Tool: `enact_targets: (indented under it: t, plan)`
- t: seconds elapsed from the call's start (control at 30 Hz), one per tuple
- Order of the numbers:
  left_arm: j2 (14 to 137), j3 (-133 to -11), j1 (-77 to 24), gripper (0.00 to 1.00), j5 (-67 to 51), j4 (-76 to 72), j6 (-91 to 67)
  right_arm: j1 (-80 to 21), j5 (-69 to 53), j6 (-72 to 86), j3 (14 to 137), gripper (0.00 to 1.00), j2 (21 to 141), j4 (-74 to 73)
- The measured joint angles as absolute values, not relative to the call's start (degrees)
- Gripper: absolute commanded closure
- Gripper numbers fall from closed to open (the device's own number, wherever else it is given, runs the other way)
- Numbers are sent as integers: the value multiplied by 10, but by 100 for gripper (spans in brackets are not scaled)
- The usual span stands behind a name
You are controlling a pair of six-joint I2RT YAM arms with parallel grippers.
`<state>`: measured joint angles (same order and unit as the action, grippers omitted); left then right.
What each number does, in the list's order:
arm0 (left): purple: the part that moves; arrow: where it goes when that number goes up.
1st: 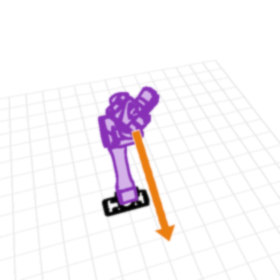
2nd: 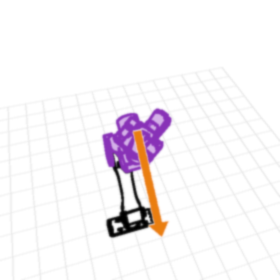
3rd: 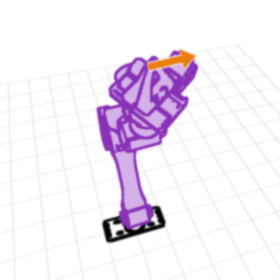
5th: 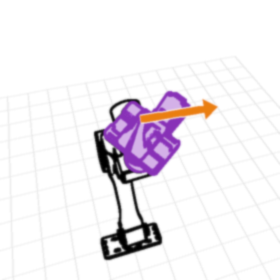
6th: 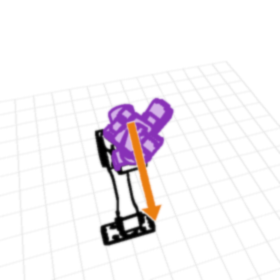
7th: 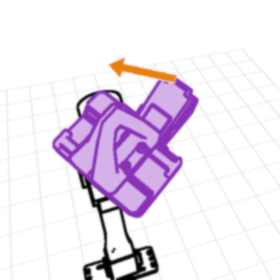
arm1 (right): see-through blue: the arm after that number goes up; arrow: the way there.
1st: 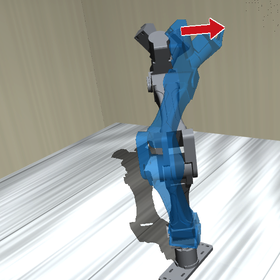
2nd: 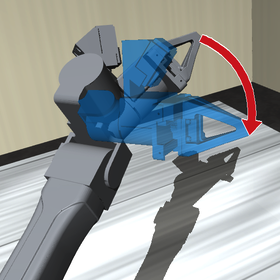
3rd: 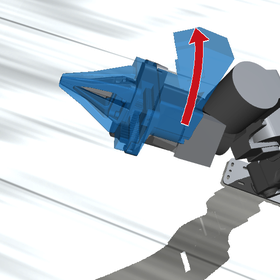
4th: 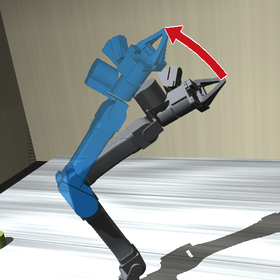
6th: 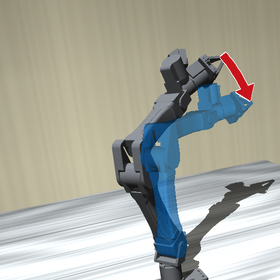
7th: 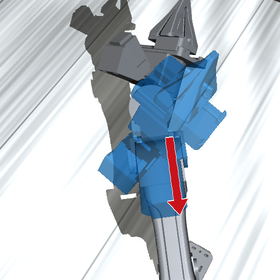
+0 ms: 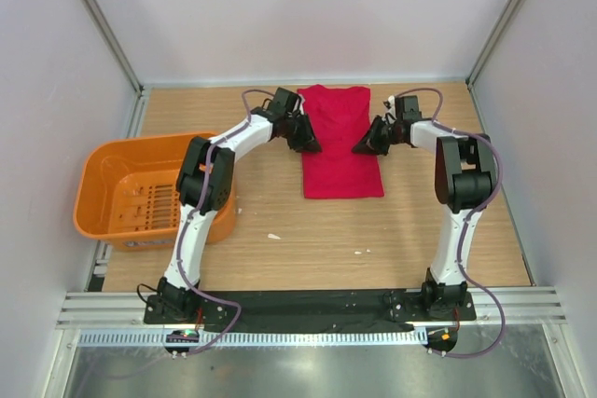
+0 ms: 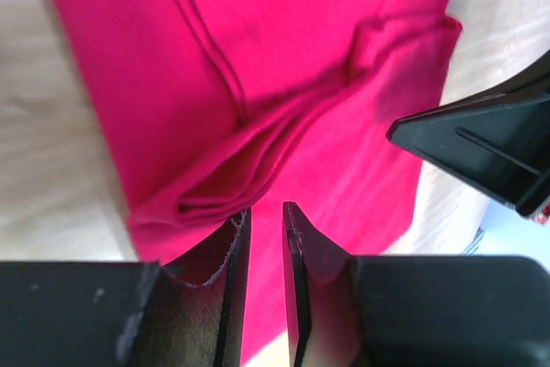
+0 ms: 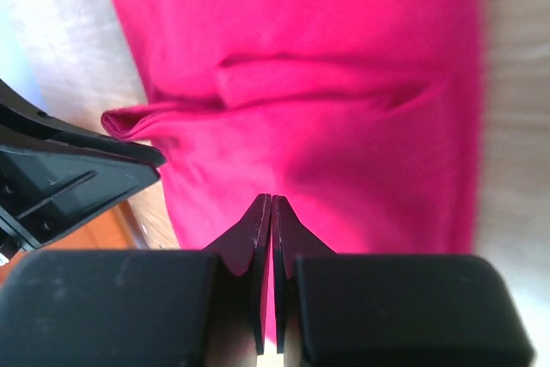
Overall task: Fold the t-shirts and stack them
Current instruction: Fold the tshirt
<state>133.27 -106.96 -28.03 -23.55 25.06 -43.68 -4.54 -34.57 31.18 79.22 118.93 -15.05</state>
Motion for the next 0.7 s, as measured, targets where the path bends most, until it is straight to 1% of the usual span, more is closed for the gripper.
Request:
enact_targets:
  t: [0.17, 0.27, 0.33, 0.4, 0.43, 0.53, 0.6, 0.67, 0.7]
  plan:
    - [1352, -1084, -263, 78, -234, 245, -440, -17, -366, 327, 816, 92, 1233, -130]
    - [1375, -1106, -252, 78, -234, 247, -439, 17, -383, 339, 837, 92, 1262, -116]
    - [1388, -1115, -244, 78, -237, 246, -438, 35, -402, 353, 845, 90, 1276, -98]
    - [1390, -1119, -239, 75, -243, 247, -438, 49, -416, 369, 848, 90, 1284, -80]
    - [1390, -1122, -237, 68, -242, 248, -436, 57, -420, 377, 848, 89, 1287, -70]
    - [1390, -1142, -232, 64, -235, 271, -423, 75, -424, 392, 849, 87, 1291, -57]
    - [1390, -1164, -230, 60, -227, 297, -409, 87, -409, 388, 856, 86, 1291, -74]
    - [1386, -1181, -227, 57, -224, 313, -399, 96, -389, 377, 874, 78, 1287, -121]
    - [1375, -1180, -225, 57, -224, 320, -398, 99, -374, 369, 876, 68, 1278, -143]
